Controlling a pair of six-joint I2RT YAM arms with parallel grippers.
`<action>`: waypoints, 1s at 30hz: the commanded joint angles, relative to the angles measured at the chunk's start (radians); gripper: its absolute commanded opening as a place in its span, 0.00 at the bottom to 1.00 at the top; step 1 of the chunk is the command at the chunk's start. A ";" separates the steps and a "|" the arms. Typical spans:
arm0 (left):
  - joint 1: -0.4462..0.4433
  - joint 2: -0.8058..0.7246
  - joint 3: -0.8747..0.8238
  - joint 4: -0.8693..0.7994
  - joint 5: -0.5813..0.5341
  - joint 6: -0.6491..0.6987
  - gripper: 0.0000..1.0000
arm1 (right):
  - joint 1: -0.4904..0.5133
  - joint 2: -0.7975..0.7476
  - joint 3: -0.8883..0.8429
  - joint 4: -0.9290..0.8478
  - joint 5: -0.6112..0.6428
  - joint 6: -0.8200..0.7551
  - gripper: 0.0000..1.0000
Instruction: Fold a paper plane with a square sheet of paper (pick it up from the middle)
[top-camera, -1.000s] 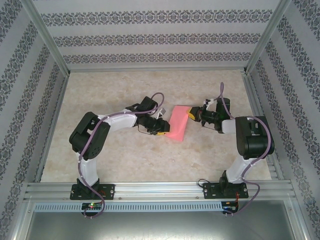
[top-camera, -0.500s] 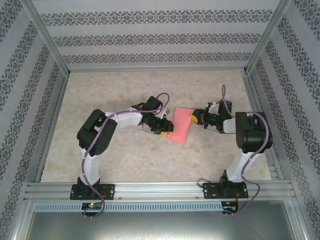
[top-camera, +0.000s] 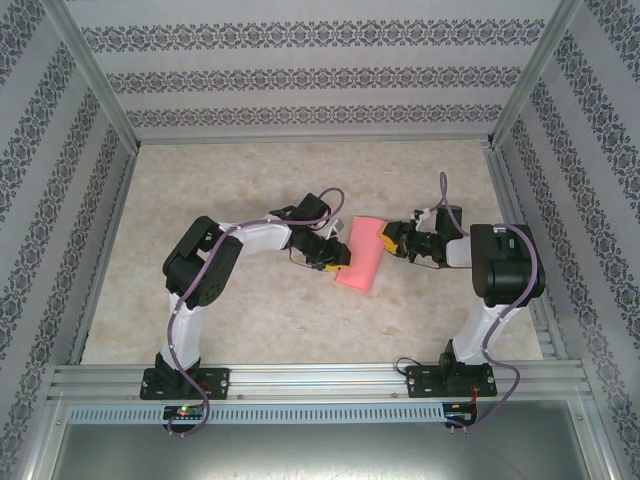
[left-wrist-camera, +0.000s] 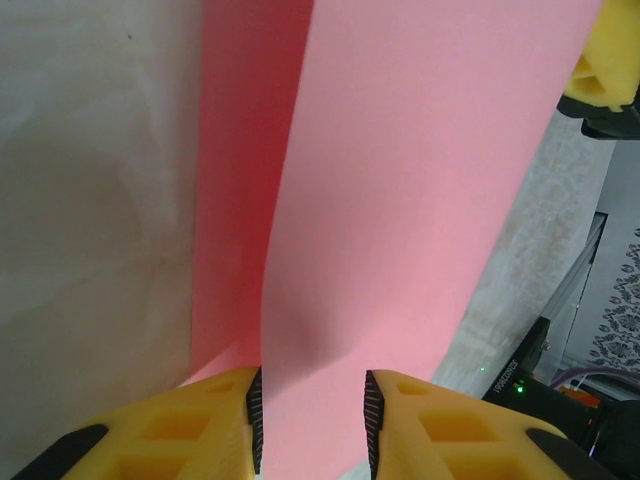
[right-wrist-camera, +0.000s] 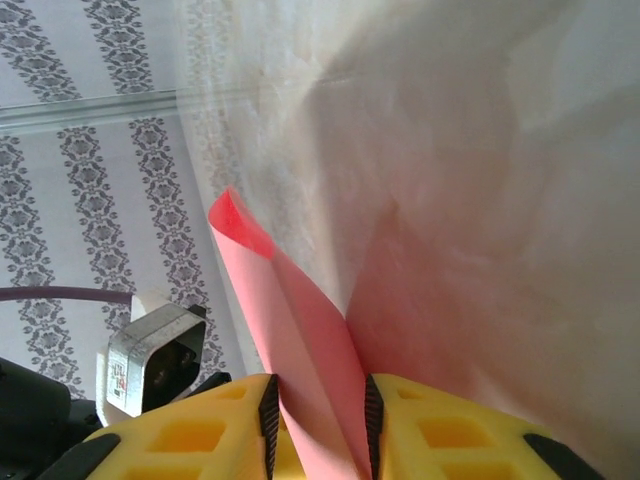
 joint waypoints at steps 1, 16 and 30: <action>-0.011 0.019 0.020 -0.016 0.010 0.017 0.35 | 0.014 -0.039 -0.019 -0.021 0.003 -0.059 0.33; -0.010 0.015 0.024 -0.005 0.006 0.009 0.36 | 0.075 -0.138 -0.051 -0.162 0.104 -0.198 0.39; -0.012 -0.038 -0.058 0.000 -0.003 0.030 0.40 | 0.082 -0.118 -0.014 -0.246 0.145 -0.193 0.09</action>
